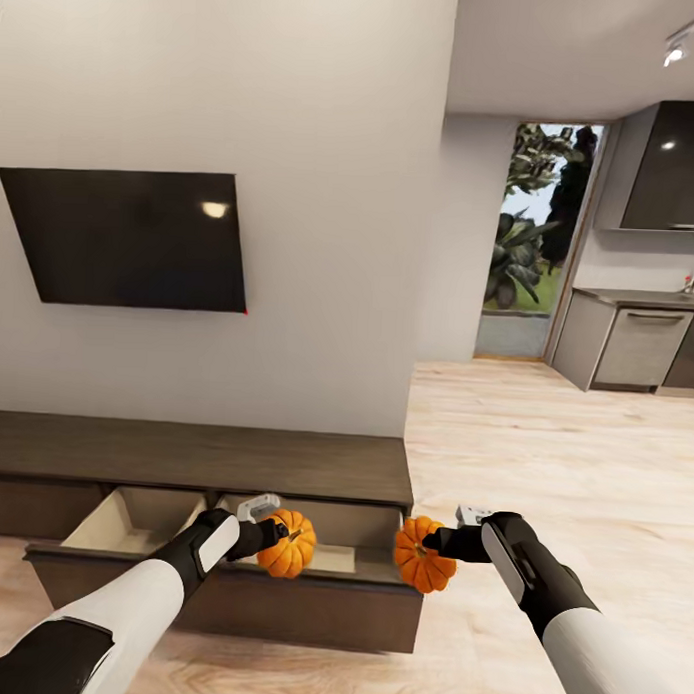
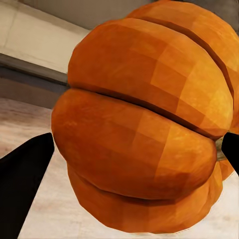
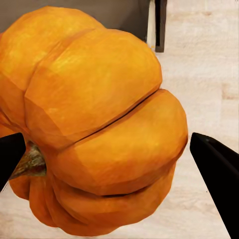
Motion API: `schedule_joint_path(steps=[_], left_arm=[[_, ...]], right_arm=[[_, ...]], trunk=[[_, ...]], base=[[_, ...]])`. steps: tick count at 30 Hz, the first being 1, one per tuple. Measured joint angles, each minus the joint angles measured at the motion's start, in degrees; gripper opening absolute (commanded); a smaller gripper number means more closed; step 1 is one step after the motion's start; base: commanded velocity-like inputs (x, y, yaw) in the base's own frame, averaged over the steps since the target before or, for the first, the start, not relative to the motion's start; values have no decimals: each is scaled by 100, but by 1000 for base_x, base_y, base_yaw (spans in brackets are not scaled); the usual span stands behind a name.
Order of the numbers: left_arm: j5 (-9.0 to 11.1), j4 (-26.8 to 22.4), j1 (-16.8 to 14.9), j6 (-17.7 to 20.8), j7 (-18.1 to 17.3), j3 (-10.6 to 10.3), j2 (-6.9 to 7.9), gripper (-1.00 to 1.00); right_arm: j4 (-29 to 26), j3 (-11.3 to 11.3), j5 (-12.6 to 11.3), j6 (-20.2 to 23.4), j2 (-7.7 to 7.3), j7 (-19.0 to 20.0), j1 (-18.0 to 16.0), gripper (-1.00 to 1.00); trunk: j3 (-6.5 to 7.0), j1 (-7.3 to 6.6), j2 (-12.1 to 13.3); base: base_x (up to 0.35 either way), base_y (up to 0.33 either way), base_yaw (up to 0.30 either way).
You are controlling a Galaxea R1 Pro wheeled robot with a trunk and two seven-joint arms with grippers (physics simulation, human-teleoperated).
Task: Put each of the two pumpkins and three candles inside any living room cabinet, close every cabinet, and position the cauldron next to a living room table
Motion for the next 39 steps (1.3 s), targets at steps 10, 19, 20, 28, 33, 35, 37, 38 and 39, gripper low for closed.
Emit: schedule_joint_path(steps=[10, 19, 20, 28, 33, 35, 37, 38, 39], left_arm=[[3, 1, -1, -2, 0, -8, -9, -100], [0, 4, 0, 0, 1, -15, -26, -100], [-4, 5, -2, 0, 1, -16, -26, -100], [17, -1, -1, -1, 0, -8, -26, -100], [19, 2, 0, -21, 6, -12, -25, -100], [16, 3, -3, -24, 7, -12, -25, -100], [24, 4, 0, -27, 8, -14, -25, -100], [17, 5, 1, -27, 8, -15, -25, -100], [22, 5, 1, -27, 8, -14, -26, -100]], right_arm=[[0, -1, -17, -1, 1, -1, 0, -100], [3, -1, -14, -8, 3, -1, -1, -100], [3, -1, -24, -8, 4, -2, -1, -100], [2, -3, -21, -5, 4, -1, -1, -100], [5, 1, -10, -7, 5, -4, -3, -100], [4, 4, -25, -6, 6, -6, -3, -100], [2, 5, -27, -3, 5, -6, -2, -100], [2, 4, 1, -4, 5, -4, -2, -100], [2, 5, -4, -4, 5, -3, -2, -100]], trunk=[[0, 0, 0], [0, 0, 0], [0, 0, 0], [1, 1, 0], [1, 2, 0], [0, 1, 0], [0, 0, 0], [-1, 0, 0], [-1, 0, 0]], base=[[177, 293, -80], [178, 289, -127], [182, 150, -5], [100, 45, -2], [15, -5, 117], [117, -114, 160], [198, -191, 56], [171, -165, 28], [109, -105, 18]])
